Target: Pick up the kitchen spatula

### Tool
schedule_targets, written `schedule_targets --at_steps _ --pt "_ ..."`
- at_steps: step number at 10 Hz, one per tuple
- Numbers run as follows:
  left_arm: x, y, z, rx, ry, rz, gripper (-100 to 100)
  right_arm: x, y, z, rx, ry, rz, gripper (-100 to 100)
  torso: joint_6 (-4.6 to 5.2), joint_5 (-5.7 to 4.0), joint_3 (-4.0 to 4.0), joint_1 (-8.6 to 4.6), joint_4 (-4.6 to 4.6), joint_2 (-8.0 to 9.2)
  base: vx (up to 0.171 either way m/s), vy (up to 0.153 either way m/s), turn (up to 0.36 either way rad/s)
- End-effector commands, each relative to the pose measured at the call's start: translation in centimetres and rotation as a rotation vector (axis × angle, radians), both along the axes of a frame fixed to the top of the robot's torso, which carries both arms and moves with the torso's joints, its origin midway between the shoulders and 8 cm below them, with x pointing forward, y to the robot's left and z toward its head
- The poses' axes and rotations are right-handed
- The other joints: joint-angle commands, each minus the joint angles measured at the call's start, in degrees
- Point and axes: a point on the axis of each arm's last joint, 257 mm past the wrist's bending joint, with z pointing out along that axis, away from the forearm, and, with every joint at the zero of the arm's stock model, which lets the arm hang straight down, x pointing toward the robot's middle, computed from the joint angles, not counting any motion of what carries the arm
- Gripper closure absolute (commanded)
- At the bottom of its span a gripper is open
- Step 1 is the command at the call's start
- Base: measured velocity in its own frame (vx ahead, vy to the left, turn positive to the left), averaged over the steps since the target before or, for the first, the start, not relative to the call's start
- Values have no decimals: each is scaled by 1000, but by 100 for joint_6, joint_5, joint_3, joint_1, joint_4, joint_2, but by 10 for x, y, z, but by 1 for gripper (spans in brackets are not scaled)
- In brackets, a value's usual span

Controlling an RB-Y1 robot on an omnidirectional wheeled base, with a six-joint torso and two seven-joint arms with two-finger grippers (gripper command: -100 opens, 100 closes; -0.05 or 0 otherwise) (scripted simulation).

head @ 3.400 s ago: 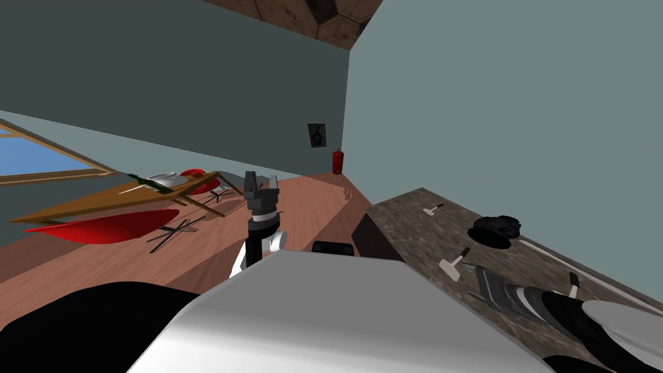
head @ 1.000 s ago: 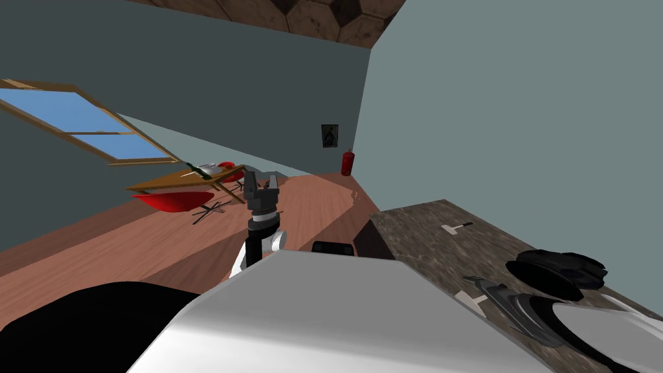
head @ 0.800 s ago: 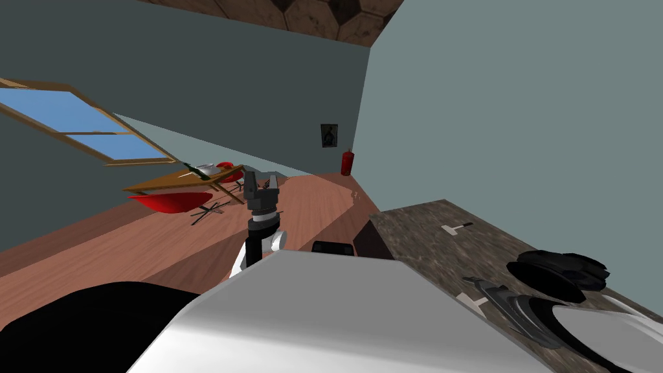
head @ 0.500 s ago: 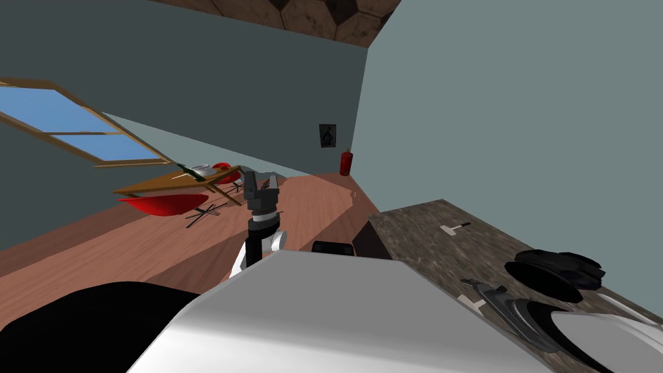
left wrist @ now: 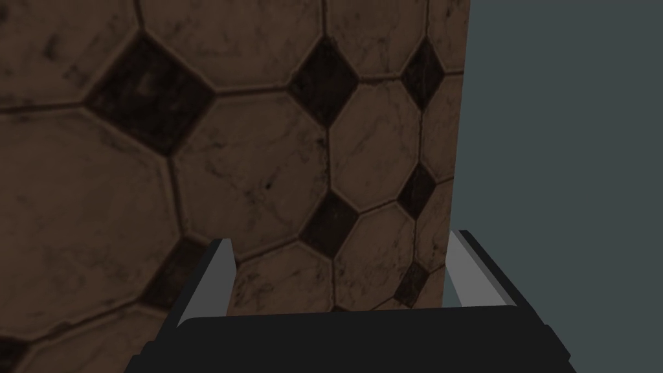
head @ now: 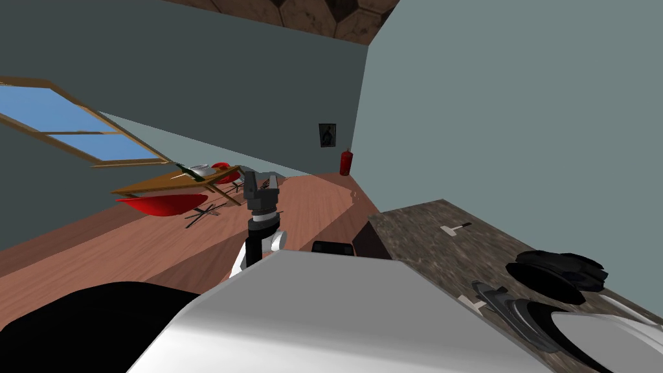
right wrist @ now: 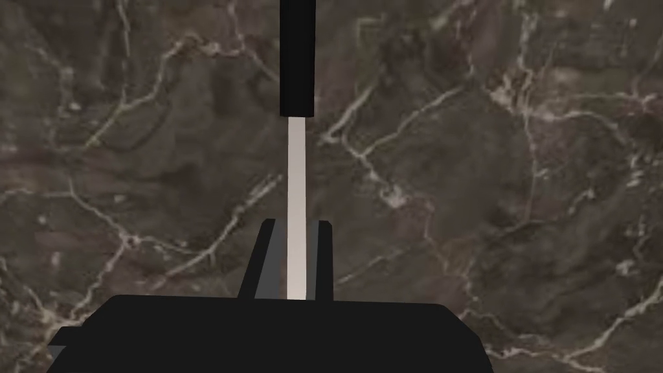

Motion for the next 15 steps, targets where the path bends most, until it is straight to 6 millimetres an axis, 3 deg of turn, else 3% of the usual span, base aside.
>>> schedule_targets --at_steps 1,2,3,14,15 --pt "0 0 0 0 0 0 0 0 0 0 0 0 0 100 0 0 0 0 0 0 0 0 0" --pt "0 0 0 0 0 0 0 0 0 0 0 0 0 0 0 0 0 0 0 0 0 0 0" --pt "0 0 0 0 0 0 0 5 -4 5 -3 -2 -7 100 0 0 0 0 0 0 -30 15 49" --pt "0 0 0 0 0 0 0 21 -19 22 -1 -6 -43 100 0 2 8 8 3 14 -44 23 35" --pt "0 0 0 0 0 0 0 20 -19 22 -1 -4 -43 0 2 1 6 5 2 10 0 0 0"
